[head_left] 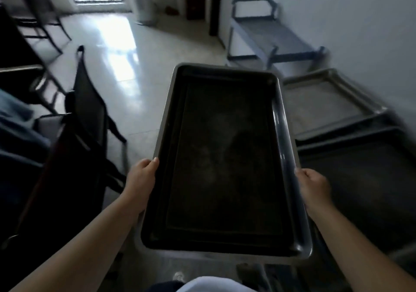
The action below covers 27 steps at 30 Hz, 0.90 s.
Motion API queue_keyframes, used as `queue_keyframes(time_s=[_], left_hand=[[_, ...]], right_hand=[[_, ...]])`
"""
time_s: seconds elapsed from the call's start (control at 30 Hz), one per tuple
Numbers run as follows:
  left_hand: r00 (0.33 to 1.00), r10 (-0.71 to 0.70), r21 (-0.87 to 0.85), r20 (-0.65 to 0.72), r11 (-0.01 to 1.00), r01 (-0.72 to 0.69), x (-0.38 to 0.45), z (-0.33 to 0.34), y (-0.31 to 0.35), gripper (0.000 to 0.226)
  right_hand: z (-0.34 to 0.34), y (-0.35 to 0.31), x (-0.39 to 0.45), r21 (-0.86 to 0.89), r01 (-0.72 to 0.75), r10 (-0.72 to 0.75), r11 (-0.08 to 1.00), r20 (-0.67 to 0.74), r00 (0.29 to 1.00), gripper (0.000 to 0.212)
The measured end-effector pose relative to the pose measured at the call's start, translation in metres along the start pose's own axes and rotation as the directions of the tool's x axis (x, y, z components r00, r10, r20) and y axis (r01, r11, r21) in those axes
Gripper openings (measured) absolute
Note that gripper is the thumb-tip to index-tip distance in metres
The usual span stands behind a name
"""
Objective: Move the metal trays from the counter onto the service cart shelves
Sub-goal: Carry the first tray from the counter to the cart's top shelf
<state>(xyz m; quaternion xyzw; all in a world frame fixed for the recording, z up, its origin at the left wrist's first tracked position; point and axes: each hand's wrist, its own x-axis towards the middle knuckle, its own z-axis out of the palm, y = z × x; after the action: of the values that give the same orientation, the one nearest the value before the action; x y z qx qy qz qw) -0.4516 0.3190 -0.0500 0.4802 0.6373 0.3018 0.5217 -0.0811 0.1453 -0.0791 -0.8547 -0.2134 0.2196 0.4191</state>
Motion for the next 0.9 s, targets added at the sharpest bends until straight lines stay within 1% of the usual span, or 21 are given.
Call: queue_keyframes(time_s=[0.07,0.2,0.3,0.4,0.5,0.63,0.9], left_hand=[[0.996,-0.041,-0.07,-0.076,0.997,0.036,0.009,-0.044,-0.01,0.04],[0.981,-0.112,-0.176,-0.156,0.981,0.084,0.021,-0.11,-0.025,0.031],[0.972,-0.137,-0.218,-0.192,0.971,0.094,0.034,-0.153,-0.036,0.029],[0.969,-0.137,-0.23,-0.207,0.969,0.088,0.049,-0.178,-0.042,0.03],[0.965,-0.143,-0.235,-0.222,0.968,0.09,0.068,-0.186,-0.041,0.03],[0.963,-0.148,-0.225,-0.224,0.97,0.097,0.107,-0.177,-0.029,0.029],[0.962,-0.139,-0.187,-0.234,0.978,0.096,0.23,-0.138,0.019,0.032]], right_hand=[[0.047,-0.032,0.001,-0.018,0.079,-0.077,0.997,0.075,0.994,0.031],[0.12,-0.084,-0.004,-0.014,0.158,-0.152,0.987,0.184,0.971,0.031],[0.167,-0.114,-0.009,-0.004,0.188,-0.181,0.982,0.249,0.951,0.031],[0.199,-0.133,-0.009,-0.004,0.199,-0.189,0.98,0.29,0.938,0.031],[0.22,-0.149,0.0,-0.013,0.206,-0.193,0.978,0.305,0.933,0.031],[0.24,-0.165,0.029,-0.017,0.193,-0.18,0.981,0.297,0.938,0.034],[0.293,-0.206,0.14,0.045,0.15,-0.156,0.988,0.304,0.94,0.036]])
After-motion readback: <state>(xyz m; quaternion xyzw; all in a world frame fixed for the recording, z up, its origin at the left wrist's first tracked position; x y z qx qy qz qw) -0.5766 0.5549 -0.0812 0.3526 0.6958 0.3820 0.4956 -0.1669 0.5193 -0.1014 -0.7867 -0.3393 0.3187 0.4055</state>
